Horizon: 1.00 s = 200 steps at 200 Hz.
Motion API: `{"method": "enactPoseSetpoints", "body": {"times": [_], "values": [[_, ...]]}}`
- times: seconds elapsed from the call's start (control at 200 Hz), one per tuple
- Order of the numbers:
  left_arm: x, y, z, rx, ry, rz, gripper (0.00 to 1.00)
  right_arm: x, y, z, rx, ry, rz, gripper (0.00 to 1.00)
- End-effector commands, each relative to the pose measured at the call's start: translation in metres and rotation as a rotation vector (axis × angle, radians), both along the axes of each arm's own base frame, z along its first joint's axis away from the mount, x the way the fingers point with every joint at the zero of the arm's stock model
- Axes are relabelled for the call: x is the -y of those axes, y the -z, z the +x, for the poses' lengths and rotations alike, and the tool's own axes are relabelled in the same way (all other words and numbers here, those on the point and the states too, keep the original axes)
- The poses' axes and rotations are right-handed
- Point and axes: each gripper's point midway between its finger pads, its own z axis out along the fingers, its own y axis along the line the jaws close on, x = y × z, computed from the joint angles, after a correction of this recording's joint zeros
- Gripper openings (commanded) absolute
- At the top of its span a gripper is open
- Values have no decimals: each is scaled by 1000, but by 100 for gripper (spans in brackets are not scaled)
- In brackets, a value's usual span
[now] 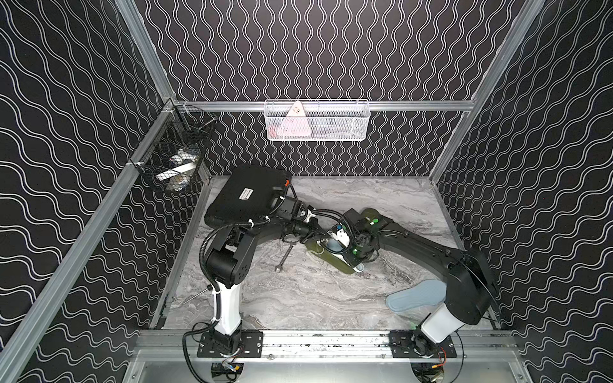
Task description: Insert the insole into the shoe
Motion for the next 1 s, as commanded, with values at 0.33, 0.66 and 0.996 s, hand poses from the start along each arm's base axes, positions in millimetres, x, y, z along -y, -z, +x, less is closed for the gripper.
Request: {"method": "enactPoseSetpoints", "body": {"times": [0.33,0.66,0.996], "values": [[10,-7,-1,9,22,-58,0,-19,1,25,124,-118,38,3],[12,-10,-2,5,34,-63,0,-31,3,43,177,-163,26,2],[11,-6,-3,-10,31,-65,0,-39,14,63,231,-133,20,5]]}}
